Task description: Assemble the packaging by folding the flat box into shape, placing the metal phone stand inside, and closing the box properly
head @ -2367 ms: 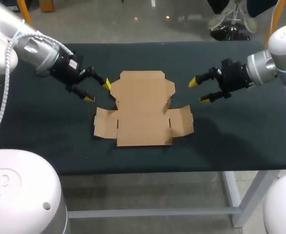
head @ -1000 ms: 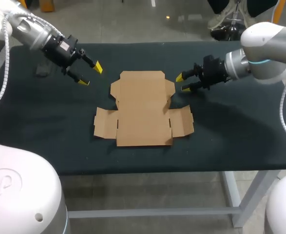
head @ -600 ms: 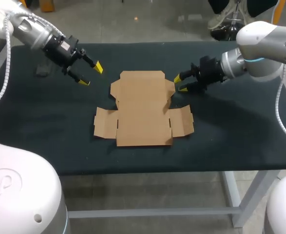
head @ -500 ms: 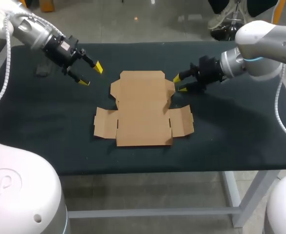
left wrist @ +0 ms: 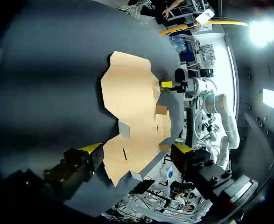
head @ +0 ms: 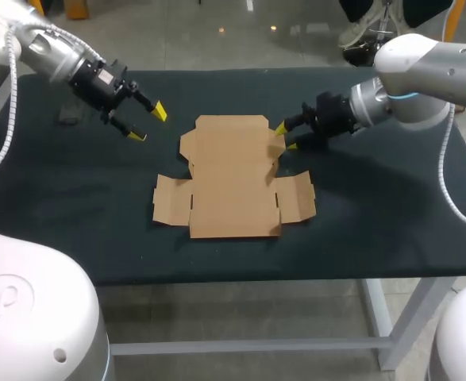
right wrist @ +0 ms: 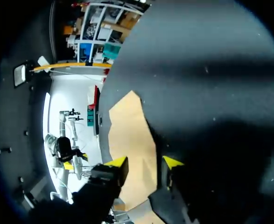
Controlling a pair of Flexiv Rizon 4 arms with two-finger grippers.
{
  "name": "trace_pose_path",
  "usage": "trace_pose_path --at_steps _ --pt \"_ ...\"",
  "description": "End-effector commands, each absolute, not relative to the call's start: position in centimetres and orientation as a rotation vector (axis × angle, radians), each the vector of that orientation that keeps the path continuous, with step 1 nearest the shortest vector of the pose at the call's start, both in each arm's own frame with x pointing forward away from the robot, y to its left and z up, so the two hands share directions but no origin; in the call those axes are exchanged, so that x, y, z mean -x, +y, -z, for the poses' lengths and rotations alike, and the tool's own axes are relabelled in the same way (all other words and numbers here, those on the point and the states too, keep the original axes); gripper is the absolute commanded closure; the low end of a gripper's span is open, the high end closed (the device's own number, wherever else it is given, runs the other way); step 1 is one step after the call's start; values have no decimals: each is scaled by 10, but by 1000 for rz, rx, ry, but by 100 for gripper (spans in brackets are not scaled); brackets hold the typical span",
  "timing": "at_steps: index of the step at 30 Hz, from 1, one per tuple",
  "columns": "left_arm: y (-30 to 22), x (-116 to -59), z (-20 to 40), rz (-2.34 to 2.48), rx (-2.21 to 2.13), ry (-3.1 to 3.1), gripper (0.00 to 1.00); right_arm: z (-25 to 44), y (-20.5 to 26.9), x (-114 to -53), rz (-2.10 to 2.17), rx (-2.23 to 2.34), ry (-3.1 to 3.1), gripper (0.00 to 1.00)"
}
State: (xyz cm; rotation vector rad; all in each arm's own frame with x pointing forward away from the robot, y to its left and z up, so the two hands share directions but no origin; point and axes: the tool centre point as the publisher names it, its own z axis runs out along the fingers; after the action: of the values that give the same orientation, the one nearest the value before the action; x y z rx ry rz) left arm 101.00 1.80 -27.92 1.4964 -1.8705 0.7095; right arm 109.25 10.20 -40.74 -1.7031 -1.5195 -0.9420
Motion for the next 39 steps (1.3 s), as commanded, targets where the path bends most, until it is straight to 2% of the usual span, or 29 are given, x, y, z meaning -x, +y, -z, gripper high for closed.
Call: trace_pose_path --at_steps 1,8,13,17,19,25,39 --pt "21 -1009 279 -708 -1495 -1868 0 415 108 -1100 928 1665 -1519 49" --pt "23 -1006 280 -711 -1493 -1866 0 415 119 -1101 955 1640 -1517 49" --pt "25 -1005 281 -709 -1484 -1863 0 418 124 -1101 992 1622 -1510 55" --pt "26 -1004 283 -701 -1478 -1861 0 417 127 -1100 1042 1605 -1511 68" --pt "27 -1004 283 -697 -1475 -1860 0 414 127 -1098 1068 1600 -1517 80" --pt "27 -1004 284 -687 -1457 -1858 0 406 125 -1097 1123 1593 -1526 99" --pt "27 -1006 289 -788 -1352 -1956 0 381 121 -1091 1281 1514 -1537 100"
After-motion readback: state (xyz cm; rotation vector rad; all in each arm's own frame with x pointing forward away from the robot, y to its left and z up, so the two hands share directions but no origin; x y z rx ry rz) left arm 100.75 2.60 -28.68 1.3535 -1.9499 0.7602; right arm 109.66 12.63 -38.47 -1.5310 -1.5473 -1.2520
